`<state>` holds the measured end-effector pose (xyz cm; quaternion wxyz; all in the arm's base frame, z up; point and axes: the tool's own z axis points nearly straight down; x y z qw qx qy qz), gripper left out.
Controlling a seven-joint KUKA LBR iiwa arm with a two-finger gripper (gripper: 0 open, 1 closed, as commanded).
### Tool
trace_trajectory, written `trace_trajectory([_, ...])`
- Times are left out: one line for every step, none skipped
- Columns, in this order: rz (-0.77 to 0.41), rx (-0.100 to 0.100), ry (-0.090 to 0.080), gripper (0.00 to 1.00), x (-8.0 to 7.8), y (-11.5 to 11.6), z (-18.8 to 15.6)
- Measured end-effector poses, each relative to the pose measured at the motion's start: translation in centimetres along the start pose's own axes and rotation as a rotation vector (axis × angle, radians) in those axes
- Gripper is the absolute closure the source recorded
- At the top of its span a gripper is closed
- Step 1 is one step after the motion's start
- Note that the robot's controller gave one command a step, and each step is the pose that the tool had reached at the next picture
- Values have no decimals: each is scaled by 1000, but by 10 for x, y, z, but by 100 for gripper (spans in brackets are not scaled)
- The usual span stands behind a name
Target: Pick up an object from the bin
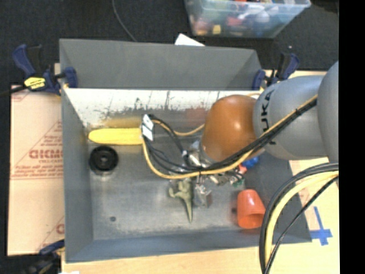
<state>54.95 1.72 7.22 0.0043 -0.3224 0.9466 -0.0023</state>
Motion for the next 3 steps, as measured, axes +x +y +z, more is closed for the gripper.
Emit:
trace_trajectory([0, 0, 0, 100, 0, 0, 0])
trace_trajectory([2, 2, 0, 100, 1, -1, -25])
trace_trajectory([3, 1, 1, 100, 1, -1, -58])
